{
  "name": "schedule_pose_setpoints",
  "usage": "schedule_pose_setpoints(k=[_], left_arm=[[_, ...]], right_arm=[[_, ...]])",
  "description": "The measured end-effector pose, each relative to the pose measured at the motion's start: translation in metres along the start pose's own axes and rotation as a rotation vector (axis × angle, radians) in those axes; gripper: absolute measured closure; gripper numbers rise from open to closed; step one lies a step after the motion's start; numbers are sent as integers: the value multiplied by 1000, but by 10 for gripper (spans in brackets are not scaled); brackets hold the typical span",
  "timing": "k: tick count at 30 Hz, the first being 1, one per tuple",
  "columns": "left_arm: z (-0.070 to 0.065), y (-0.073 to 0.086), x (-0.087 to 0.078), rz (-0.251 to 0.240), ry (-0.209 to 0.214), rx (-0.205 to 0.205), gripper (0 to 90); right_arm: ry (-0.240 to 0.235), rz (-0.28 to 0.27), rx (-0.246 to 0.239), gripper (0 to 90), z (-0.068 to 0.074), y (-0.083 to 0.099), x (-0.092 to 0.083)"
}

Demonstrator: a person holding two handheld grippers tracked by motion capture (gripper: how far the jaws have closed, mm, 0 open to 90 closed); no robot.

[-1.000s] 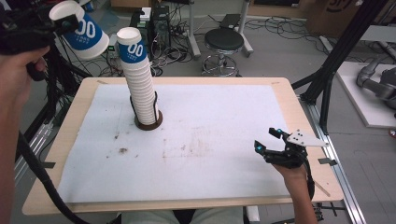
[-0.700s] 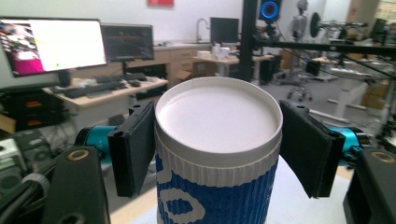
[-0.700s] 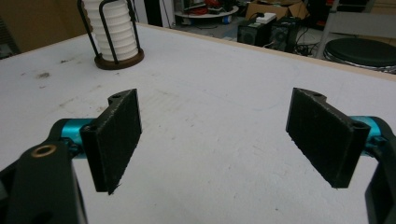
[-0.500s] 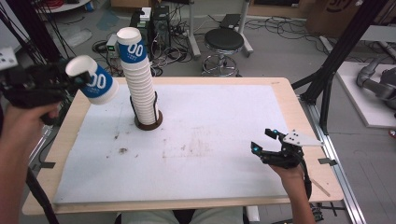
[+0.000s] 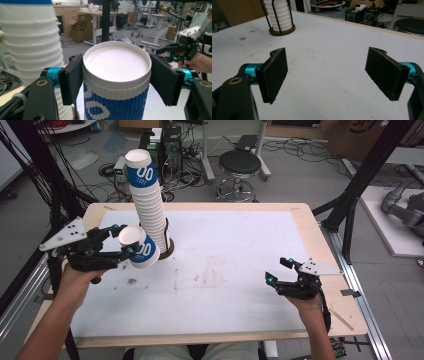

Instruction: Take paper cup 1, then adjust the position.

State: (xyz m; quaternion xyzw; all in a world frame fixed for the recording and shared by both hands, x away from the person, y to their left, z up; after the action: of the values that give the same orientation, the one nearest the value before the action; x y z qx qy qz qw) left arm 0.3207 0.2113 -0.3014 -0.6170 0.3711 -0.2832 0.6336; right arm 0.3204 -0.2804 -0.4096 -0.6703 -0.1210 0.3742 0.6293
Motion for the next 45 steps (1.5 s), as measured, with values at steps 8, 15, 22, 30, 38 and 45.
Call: schedule_pose_setpoints(k=[8,15,22,30,38,45], left_arm=[[-16,17,26,38,54,26,303],[-25,25,43,52,81,19,303],[-34,30,60,64,120,13,303],[-40,37,79,80,167,8,303],[-50,45,96,104,222,20,302],[-60,46,108,111,275,28,303]], right_arm=[[-46,40,29,186,2,2,6],[-42,13,-11,185,6,-1,3],[-95,-2,3,186,12,-5,8],[-209,15,-8,185,30,-7,16],[-283,8,-55,185,42,-8,21],[-365,8,-88,185,59,-15,31]])
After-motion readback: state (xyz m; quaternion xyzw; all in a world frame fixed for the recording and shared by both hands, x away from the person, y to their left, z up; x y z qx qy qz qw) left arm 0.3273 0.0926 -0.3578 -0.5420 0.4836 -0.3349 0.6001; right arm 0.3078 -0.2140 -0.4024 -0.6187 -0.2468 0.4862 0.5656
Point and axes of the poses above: each handheld gripper's, and its own axes: x roughly forward along the jaws, y roughly out of its underside, z roughly to its left, the point moved 4 cm from there along x, roughly forward along the jaws, and after that the axes turned 1 degree about y, right-handed, at the moved point
